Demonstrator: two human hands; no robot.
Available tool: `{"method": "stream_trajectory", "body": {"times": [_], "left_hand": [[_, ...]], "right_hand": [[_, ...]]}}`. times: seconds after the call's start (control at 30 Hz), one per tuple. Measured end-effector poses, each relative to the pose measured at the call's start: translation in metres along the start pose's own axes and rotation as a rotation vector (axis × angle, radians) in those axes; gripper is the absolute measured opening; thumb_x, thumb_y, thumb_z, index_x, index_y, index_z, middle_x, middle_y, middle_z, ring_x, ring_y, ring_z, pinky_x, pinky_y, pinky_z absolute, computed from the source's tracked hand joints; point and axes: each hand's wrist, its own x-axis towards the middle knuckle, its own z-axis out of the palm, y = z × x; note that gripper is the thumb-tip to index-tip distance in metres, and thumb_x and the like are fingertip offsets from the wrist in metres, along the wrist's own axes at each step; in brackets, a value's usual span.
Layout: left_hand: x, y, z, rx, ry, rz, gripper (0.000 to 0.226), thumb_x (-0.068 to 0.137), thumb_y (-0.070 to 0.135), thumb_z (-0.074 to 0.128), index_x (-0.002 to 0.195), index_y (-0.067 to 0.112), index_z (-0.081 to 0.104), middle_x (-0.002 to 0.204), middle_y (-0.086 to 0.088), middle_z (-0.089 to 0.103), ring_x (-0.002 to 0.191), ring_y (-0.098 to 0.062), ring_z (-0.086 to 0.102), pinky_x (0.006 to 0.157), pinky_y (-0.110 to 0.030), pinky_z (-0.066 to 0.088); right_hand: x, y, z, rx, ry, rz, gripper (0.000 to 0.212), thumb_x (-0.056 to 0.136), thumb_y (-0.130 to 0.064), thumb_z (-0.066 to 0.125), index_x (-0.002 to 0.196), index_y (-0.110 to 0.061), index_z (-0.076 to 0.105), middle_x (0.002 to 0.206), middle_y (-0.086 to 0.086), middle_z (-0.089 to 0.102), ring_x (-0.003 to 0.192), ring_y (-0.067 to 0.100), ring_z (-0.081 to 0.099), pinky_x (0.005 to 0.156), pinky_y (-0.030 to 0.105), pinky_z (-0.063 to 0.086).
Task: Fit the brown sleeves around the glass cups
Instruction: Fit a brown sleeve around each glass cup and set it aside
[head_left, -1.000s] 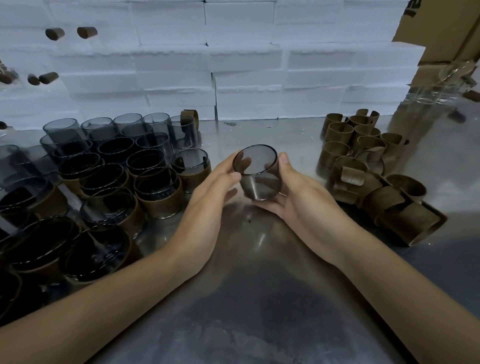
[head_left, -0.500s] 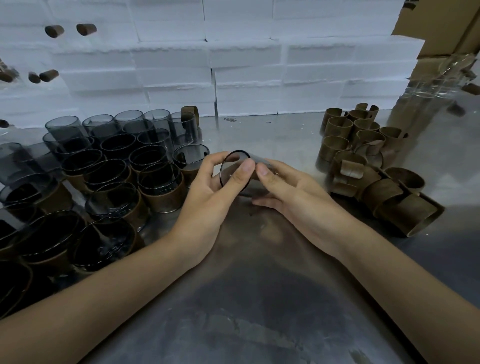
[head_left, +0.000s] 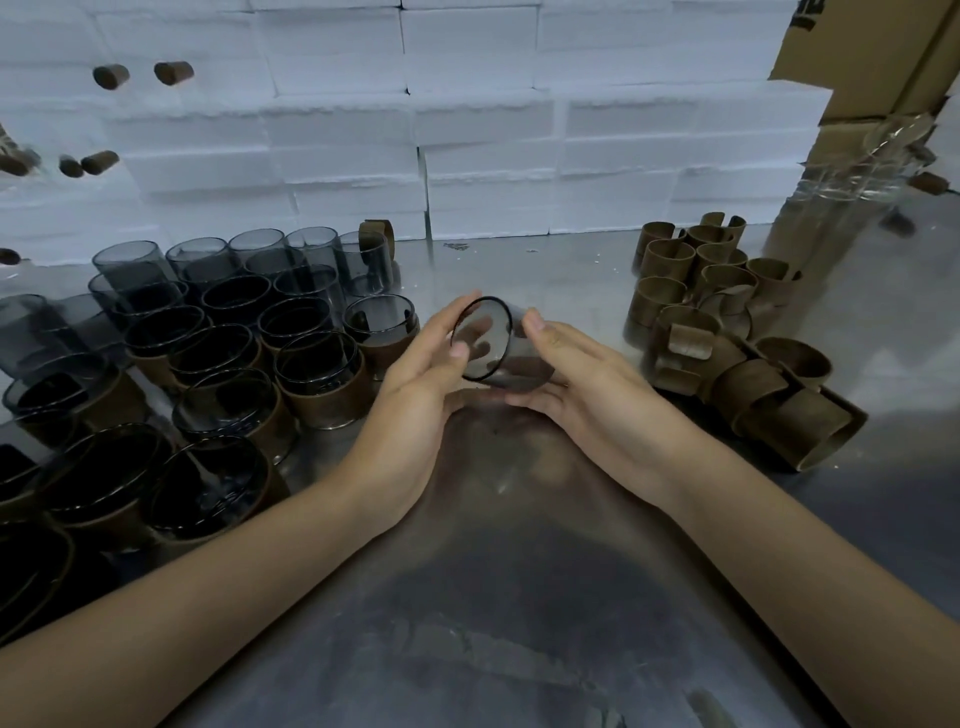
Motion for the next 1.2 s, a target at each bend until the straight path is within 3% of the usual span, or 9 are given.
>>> {"method": "stream_trajectory", "body": {"times": [0.1, 0.2, 0.4, 0.53, 0.67, 0.83, 0.93, 1.03, 1.2], "left_hand": [[-0.003, -0.002, 0.002, 0.167, -0.021, -0.036, 0.082, 0.085, 0.061, 0.067, 0.157, 0.04, 0.033, 0.153, 0.013, 0.051, 0.128, -0.021, 0.062, 0.115, -0.048, 0.044], [-0.005, -0.002, 0.004, 0.297, 0.055, -0.014, 0.1, 0.074, 0.075, 0.069, 0.158, 0.034, 0.034, 0.149, 0.003, 0.053, 0.124, -0.022, 0.064, 0.112, -0.041, 0.048], [0.001, -0.002, 0.004, 0.003, 0.089, -0.008, 0.038, 0.108, 0.032, 0.044, 0.141, 0.018, 0.058, 0.129, -0.009, 0.071, 0.118, -0.024, 0.067, 0.084, -0.034, 0.055], [0.001, -0.001, 0.004, -0.039, 0.069, -0.021, 0.033, 0.11, 0.031, 0.044, 0.138, 0.02, 0.056, 0.101, -0.004, 0.077, 0.093, -0.015, 0.074, 0.075, -0.03, 0.061], [-0.002, 0.002, 0.008, 0.019, 0.072, -0.068, 0.041, 0.096, 0.031, 0.072, 0.131, 0.012, 0.06, 0.111, -0.008, 0.074, 0.089, -0.022, 0.075, 0.071, -0.03, 0.06], [-0.002, 0.004, 0.011, -0.035, 0.158, -0.076, 0.044, 0.093, 0.02, 0.075, 0.133, 0.01, 0.06, 0.123, -0.019, 0.07, 0.1, -0.032, 0.076, 0.081, -0.038, 0.063], [0.001, 0.004, 0.005, -0.203, 0.194, -0.095, 0.041, 0.096, 0.019, 0.07, 0.131, 0.002, 0.057, 0.13, -0.029, 0.064, 0.112, -0.038, 0.071, 0.091, -0.041, 0.062], [0.004, 0.009, -0.005, -0.408, 0.119, -0.147, 0.045, 0.101, 0.023, 0.063, 0.135, -0.006, 0.055, 0.137, -0.03, 0.06, 0.124, -0.037, 0.065, 0.097, -0.041, 0.059], [0.012, 0.012, -0.016, -0.607, 0.035, -0.239, 0.055, 0.1, 0.03, 0.061, 0.143, -0.003, 0.053, 0.128, -0.025, 0.068, 0.115, -0.038, 0.07, 0.098, -0.043, 0.058]], "right_hand": [[0.001, 0.001, 0.0, -0.044, 0.05, -0.017, 0.06, 0.085, -0.047, 0.071, 0.128, -0.007, 0.066, 0.12, 0.017, 0.073, 0.112, 0.027, 0.072, 0.096, 0.037, 0.059], [0.002, 0.006, 0.004, -0.17, 0.154, -0.053, 0.062, 0.074, -0.063, 0.08, 0.118, -0.021, 0.07, 0.101, 0.005, 0.078, 0.092, 0.021, 0.076, 0.09, 0.039, 0.059], [0.0, 0.018, 0.01, -0.39, 0.308, -0.196, 0.042, 0.082, -0.064, 0.074, 0.109, -0.035, 0.061, 0.074, -0.007, 0.063, 0.063, 0.003, 0.061, 0.061, 0.018, 0.05], [-0.002, 0.025, 0.018, -0.607, 0.348, -0.341, 0.042, 0.08, -0.067, 0.07, 0.099, -0.034, 0.053, 0.062, -0.015, 0.05, 0.052, -0.001, 0.048, 0.05, 0.012, 0.037], [-0.002, 0.025, 0.013, -0.628, 0.391, -0.408, 0.023, 0.097, -0.041, 0.066, 0.086, -0.028, 0.052, 0.058, -0.007, 0.053, 0.05, 0.002, 0.046, 0.05, 0.015, 0.035], [0.008, 0.014, 0.008, -0.572, 0.392, -0.317, 0.029, 0.107, -0.029, 0.054, 0.083, -0.014, 0.061, 0.057, -0.006, 0.061, 0.049, 0.009, 0.054, 0.053, 0.028, 0.043], [0.042, -0.009, 0.014, -0.444, 0.37, -0.121, 0.032, 0.108, -0.031, 0.047, 0.087, -0.017, 0.066, 0.079, -0.003, 0.069, 0.062, 0.01, 0.06, 0.056, 0.025, 0.048], [0.093, -0.02, 0.023, -0.299, 0.219, 0.084, 0.032, 0.107, -0.032, 0.044, 0.105, -0.012, 0.069, 0.117, 0.008, 0.069, 0.099, 0.023, 0.065, 0.079, 0.03, 0.054], [0.174, -0.015, 0.047, -0.304, 0.048, 0.135, 0.034, 0.109, -0.038, 0.039, 0.096, -0.02, 0.065, 0.153, 0.011, 0.049, 0.137, 0.027, 0.045, 0.116, 0.042, 0.035]]}}
